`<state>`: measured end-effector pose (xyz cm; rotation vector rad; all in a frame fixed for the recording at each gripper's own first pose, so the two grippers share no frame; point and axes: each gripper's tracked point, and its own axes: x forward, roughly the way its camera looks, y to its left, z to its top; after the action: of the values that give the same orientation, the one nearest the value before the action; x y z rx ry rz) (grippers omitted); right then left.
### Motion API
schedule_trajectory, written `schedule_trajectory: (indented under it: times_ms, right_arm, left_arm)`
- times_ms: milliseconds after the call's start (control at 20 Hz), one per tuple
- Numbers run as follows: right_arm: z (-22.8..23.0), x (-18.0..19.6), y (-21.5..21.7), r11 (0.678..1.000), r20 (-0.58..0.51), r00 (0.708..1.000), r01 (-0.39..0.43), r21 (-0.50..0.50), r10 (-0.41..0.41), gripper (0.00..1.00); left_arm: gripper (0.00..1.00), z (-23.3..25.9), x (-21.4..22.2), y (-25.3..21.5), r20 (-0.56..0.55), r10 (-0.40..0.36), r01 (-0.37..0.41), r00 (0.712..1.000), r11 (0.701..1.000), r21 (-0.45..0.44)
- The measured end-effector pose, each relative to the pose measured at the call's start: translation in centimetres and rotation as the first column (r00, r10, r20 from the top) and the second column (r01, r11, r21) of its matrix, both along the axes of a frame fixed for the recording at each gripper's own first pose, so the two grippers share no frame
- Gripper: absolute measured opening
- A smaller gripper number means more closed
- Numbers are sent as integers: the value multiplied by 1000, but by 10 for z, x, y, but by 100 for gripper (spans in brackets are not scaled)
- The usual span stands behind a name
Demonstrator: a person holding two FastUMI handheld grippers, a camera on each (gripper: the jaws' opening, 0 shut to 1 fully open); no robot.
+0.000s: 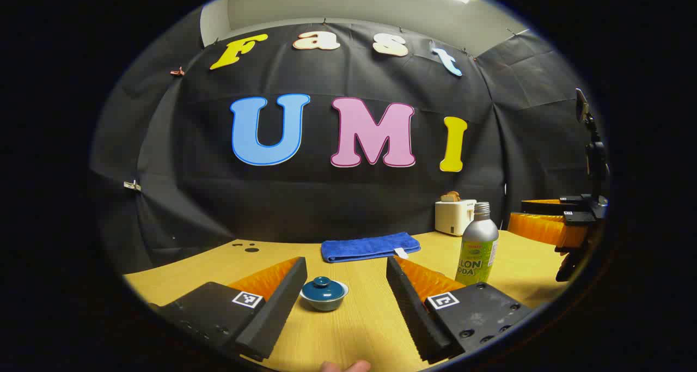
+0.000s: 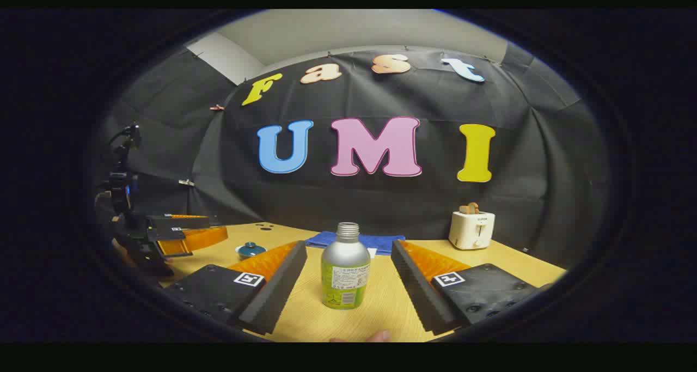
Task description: Open the teacup lid with one hand, grasp the water bottle and pour water into the teacup with the other hand; after pouring, place the water bottle on the coaster and then close the teacup lid.
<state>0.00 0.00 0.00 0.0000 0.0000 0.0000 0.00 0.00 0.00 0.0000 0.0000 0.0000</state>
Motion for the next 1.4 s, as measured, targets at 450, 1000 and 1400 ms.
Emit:
schedule_trajectory:
  times_ms: [450, 1000, 1400]
  right_arm:
    - [-1, 1, 1, 1000, 1, 1000, 2, 9, -2, 97]
    - [0, 0, 3, 1000, 3, 1000, 1, 20, -1, 97]
    - [5, -1, 0, 1000, 12, 1000, 4, 13, -5, 97]
  left_arm:
    - [94, -6, 3, 0, -3, -4, 4, 1000, 1000, -21]
    - [94, -9, 20, 12, 3, 16, -16, 1000, 1000, -18]
    - [93, -53, 75, 44, -122, 44, -40, 992, 999, 33]
